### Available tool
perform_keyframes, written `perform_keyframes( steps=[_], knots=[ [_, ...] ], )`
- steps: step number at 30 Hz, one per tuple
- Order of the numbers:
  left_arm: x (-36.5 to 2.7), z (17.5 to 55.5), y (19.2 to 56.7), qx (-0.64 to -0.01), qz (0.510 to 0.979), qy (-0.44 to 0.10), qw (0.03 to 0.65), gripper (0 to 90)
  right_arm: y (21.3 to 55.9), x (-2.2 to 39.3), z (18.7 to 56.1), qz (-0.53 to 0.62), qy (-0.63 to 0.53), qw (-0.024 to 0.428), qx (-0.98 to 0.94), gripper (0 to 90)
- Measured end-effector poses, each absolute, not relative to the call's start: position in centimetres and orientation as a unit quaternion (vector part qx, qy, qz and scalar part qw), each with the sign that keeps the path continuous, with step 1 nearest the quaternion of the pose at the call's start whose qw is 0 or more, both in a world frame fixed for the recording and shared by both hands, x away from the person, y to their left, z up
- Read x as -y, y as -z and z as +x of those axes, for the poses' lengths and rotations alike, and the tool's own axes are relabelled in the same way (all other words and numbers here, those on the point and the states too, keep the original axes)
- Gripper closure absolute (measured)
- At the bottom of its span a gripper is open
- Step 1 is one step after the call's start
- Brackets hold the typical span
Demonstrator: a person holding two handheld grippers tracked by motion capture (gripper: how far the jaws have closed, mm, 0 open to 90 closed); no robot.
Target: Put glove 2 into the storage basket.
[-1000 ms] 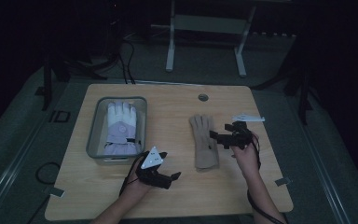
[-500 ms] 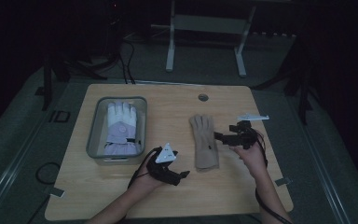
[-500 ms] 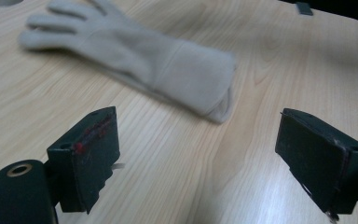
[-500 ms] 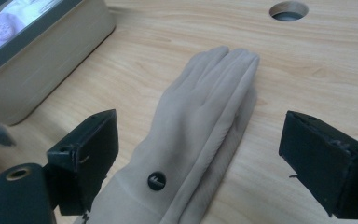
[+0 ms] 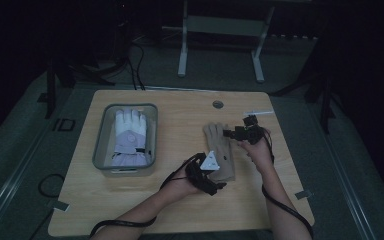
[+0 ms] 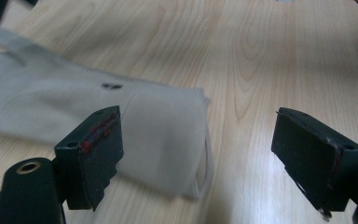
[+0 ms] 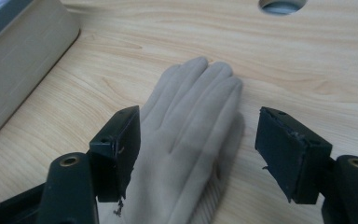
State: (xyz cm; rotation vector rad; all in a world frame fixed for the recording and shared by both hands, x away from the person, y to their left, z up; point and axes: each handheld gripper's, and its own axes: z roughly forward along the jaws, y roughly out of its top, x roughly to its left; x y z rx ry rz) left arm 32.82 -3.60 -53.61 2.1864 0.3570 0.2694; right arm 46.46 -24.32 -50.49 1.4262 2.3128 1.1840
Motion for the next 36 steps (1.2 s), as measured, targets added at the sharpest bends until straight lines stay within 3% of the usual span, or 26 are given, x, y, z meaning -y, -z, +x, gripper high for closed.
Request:
perform_keyframes(
  steps=[12,20,21,22,24,27,31,36],
  knots=[
    [6.3,34.2,55.6,-0.131,0.918,-0.114,0.357,17.7,53.8,22.1,48.9,0.504,-0.343,0.043,-0.791,27.4],
    [6.3,34.4,55.9,-0.127,0.925,-0.133,0.332,36.6,54.2,21.5,48.8,0.492,-0.320,0.051,-0.808,41.9],
    [6.3,34.4,55.9,-0.125,0.925,-0.136,0.332,41.3,54.2,21.3,48.7,0.481,-0.317,0.052,-0.816,49.8],
    [6.3,34.4,55.9,-0.125,0.925,-0.136,0.332,44.7,54.2,21.3,48.7,0.481,-0.317,0.052,-0.816,49.8],
    [6.3,34.4,55.8,-0.132,0.923,-0.145,0.330,53.1,54.2,21.0,48.5,0.475,-0.319,0.054,-0.819,58.7],
    [6.3,34.3,55.8,-0.135,0.922,-0.166,0.322,74.0,54.0,21.0,48.2,0.478,-0.326,0.059,-0.813,67.0],
    [6.1,34.0,55.2,-0.142,0.918,-0.189,0.319,79.2,53.3,20.8,47.8,0.472,-0.334,0.088,-0.811,70.1],
    [5.4,33.9,54.2,-0.153,0.916,-0.190,0.317,80.2,51.9,20.2,47.6,0.464,-0.359,0.086,-0.805,70.2]
  ],
)
